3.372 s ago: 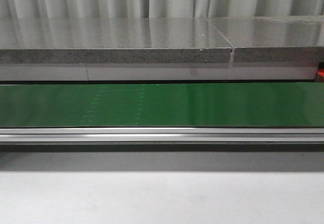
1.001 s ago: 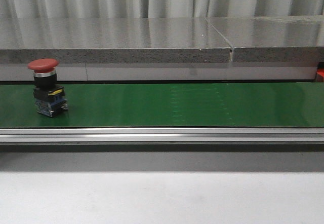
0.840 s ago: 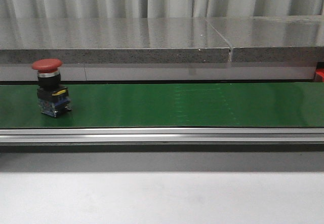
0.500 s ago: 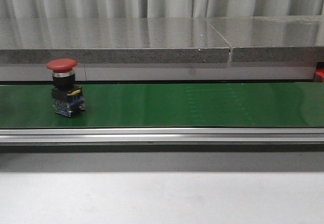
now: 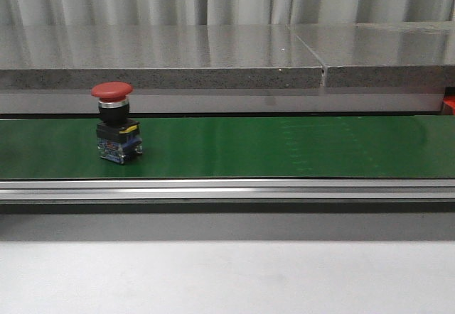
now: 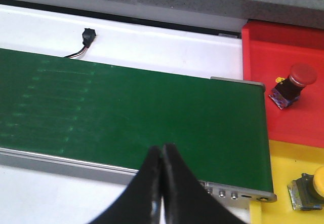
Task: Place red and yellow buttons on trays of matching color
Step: 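Grasp a yellow button with the left gripper and lower it onto the belt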
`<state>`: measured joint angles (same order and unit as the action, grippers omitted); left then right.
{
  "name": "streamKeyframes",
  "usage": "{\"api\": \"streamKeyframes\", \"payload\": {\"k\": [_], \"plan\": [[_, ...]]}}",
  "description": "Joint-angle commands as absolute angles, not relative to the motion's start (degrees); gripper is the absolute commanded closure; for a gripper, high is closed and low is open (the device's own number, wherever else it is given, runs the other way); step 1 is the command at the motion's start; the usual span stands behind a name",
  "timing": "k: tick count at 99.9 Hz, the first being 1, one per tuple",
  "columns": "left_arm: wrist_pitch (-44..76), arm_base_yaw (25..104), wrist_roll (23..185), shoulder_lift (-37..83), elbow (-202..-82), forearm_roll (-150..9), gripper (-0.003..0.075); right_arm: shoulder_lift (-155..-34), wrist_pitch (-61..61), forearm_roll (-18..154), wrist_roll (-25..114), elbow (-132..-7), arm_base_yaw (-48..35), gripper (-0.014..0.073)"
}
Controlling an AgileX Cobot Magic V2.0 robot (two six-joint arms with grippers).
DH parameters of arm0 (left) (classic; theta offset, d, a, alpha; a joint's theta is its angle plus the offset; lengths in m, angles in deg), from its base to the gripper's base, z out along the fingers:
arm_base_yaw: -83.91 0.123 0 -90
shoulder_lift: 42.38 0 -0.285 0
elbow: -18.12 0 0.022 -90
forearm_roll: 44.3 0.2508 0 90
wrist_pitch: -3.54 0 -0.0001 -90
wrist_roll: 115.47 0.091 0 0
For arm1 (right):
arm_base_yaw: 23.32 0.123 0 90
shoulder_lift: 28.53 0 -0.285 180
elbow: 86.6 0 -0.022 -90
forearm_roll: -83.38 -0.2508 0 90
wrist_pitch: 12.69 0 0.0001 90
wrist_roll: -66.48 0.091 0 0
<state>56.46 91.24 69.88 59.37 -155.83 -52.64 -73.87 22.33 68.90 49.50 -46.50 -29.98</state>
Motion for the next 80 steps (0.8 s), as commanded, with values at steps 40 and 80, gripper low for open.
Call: {"api": "streamKeyframes", "payload": {"k": [40,80], "plan": [[58.8,90.9,73.2,58.3,-161.3,-56.1,0.0272,-73.8,18.8,68.6,49.2,-47.8,-29.9,0.0662],[59.5,90.9,75.7,58.3,-166.5,-59.4,0.0081,-73.8,18.8,68.6,49.2,-47.8,-29.9,0.0662]]}}
